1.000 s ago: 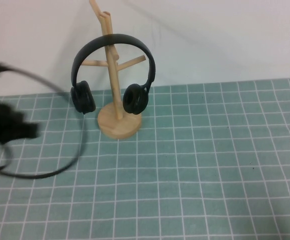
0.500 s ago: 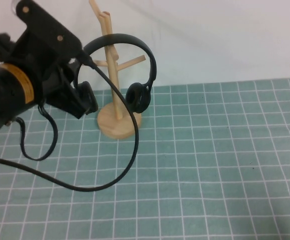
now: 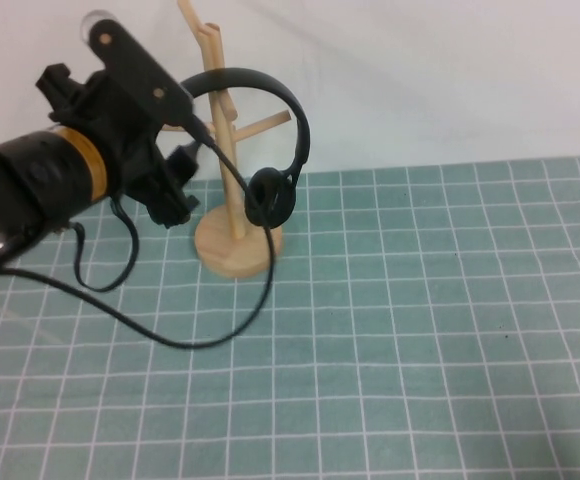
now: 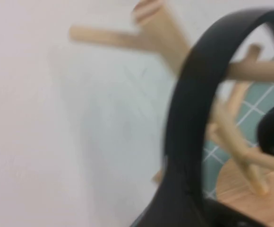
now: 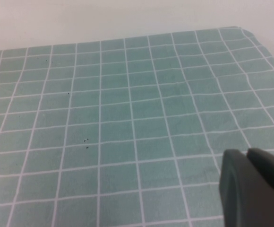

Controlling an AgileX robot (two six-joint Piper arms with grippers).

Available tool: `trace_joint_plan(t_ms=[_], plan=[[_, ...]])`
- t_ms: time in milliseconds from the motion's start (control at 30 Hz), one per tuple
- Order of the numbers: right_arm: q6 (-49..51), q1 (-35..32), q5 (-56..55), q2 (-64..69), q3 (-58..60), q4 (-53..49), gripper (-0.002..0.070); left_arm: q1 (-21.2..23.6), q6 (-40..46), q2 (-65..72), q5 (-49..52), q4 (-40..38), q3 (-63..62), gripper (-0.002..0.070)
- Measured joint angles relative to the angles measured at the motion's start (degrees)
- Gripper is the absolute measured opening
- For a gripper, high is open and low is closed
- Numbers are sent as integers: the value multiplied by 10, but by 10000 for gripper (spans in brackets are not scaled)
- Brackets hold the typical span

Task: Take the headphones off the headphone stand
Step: Pick up the headphones from the headphone stand

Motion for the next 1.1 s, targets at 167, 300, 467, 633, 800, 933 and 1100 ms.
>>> trace_joint_plan(t_ms=[167, 300, 467, 633, 800, 933, 1100], plan=[[0, 0, 0, 0, 0, 0, -9, 42, -7, 35, -58, 6, 0, 472], [0, 0, 0, 0, 0, 0, -9, 49, -8, 49, -91, 8, -4, 472], [0, 0, 0, 0, 0, 0, -9, 50, -8, 80, -91, 8, -50, 472], [0, 0, 0, 0, 0, 0, -9, 50, -8, 117, -67, 8, -99, 472], [0, 0, 1, 0, 0, 0, -9, 51, -8, 145, -56, 15, -121, 445], [0, 0, 1, 0, 0, 0, -9, 51, -8, 149, -56, 19, -125, 349], [0, 0, 1, 0, 0, 0, -9, 51, -8, 149, -56, 23, -126, 174]])
